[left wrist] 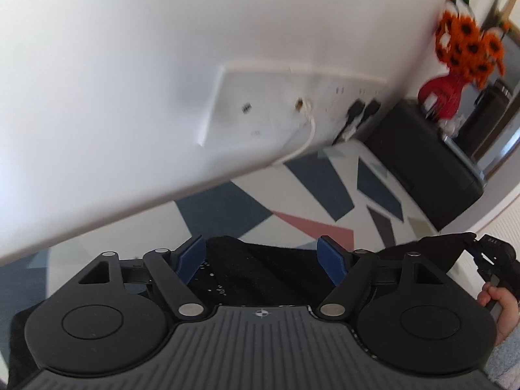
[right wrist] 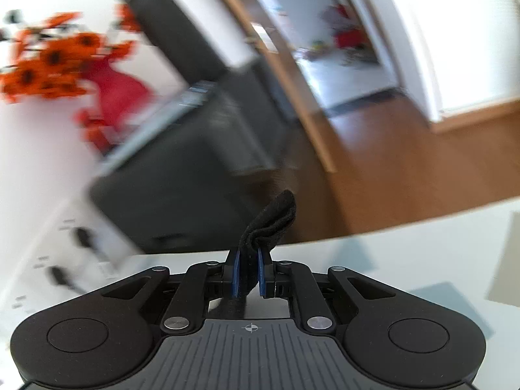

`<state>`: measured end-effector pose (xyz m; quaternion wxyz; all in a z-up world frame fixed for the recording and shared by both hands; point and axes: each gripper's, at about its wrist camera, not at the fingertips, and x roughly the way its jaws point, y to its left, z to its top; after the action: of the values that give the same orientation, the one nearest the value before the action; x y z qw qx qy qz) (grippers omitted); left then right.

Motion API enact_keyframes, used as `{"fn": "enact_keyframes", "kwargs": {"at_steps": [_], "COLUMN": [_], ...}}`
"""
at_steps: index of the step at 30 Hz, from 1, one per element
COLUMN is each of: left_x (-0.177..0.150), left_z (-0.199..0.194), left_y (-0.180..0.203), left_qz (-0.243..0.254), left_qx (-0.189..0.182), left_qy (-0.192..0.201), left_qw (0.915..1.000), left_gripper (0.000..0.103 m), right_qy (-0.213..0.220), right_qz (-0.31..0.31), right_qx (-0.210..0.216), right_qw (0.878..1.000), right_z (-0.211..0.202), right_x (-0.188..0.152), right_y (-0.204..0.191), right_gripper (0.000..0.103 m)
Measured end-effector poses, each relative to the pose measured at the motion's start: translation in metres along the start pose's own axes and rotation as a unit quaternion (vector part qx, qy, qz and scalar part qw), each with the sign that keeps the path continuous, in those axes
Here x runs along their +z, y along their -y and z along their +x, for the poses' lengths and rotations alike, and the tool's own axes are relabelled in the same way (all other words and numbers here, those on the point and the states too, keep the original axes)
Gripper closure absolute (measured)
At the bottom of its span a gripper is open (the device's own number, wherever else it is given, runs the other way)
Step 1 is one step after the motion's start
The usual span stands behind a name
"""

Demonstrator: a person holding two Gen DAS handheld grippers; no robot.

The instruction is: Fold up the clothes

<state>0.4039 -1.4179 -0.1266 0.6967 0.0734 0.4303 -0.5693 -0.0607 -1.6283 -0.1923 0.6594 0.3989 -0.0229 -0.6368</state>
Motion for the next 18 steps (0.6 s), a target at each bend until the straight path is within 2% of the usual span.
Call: {"fn": "enact_keyframes", "kwargs": {"at_steps": [3, 5, 6, 8, 11, 14, 18], "left_x": [-0.01, -0.024, -0.033, -0.055, -0.086, -0.115, -0.146], "left_z": [-0.034, -0.053, -0.064, -0.084, -0.11, -0.129, -0.136], "left_y": [-0.031, -0.053, -0.063, -0.081, -0.103, -0.121, -0.139], "left_qz": [-0.075, -0.131, -0.154, -0.19, -0.227, -0.265, -0.321], "left_qx": [-0.017, -0.029, -0.034, -0.038, -0.028, -0.021, -0.026], "left_qy": [0.027, 0.039, 0.043, 0.047, 0.052, 0.057, 0.063], "left_qw": [0.9967, 0.9902, 0.9866, 0.98, 0.972, 0.9622, 0.9446], "left_gripper": [0.024, 0.024, 0.024, 0.024, 0.024, 0.024, 0.023], "right_qy": [-0.013, -0.036, -0.054, -0.093, -0.157, -0.219, -0.268], "right_qz": [-0.04, -0.081, -0.106, -0.162, -0.241, -0.303, -0.373], "right_qx": [0.077, 0.142, 0.179, 0.255, 0.34, 0.389, 0.428], "right_qw": [0.996, 0.986, 0.977, 0.949, 0.895, 0.842, 0.778], "right_z": [-0.019, -0.033, -0.04, -0.055, -0.077, -0.099, -0.129], "right_x": [-0.007, -0.019, -0.028, -0.052, -0.103, -0.161, -0.228], "right_y": [-0.04, -0.072, -0.089, -0.124, -0.167, -0.194, -0.208], "right_gripper": [0.093, 0.093, 0.093, 0.093, 0.093, 0.093, 0.093]}}
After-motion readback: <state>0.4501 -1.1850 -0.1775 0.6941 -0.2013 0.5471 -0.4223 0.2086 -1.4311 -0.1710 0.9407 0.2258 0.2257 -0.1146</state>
